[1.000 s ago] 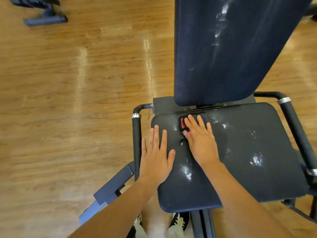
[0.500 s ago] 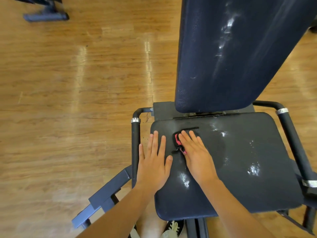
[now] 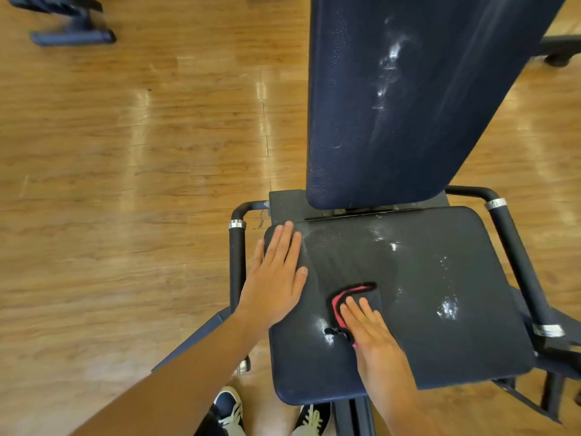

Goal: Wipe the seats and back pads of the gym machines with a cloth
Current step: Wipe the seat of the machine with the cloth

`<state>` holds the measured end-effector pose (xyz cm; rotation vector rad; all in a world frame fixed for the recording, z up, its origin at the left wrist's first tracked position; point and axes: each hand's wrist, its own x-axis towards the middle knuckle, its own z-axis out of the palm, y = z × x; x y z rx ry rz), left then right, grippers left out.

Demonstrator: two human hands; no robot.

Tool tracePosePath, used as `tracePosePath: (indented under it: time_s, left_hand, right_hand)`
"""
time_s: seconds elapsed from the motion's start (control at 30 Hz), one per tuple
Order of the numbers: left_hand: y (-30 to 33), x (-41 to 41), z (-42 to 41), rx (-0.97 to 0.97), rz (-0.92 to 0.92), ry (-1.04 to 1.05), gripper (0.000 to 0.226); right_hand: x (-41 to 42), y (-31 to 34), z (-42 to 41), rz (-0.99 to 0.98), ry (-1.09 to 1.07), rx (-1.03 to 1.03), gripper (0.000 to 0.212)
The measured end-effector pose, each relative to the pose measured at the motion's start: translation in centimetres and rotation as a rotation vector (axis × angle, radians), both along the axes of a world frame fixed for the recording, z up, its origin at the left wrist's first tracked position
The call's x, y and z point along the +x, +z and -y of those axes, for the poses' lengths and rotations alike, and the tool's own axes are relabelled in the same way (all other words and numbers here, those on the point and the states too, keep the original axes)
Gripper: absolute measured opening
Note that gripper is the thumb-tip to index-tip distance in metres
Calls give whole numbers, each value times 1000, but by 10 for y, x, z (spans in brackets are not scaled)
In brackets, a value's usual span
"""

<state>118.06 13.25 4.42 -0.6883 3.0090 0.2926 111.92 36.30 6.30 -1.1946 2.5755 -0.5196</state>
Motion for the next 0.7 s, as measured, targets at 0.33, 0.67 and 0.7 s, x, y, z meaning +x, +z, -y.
tracePosePath:
  time_s: [0.33, 0.67, 0.7]
  left_hand:
    - [-5, -24, 14, 3, 24, -168, 64]
    - [4, -24, 12, 22, 52, -167, 67]
    - [3, -24, 12, 16, 49, -168, 67]
  right_hand:
    - [19, -3, 68, 6, -434, -64, 57]
    - [44, -9, 25, -90, -159, 48, 84]
    - [38, -9, 31, -71, -220, 49, 78]
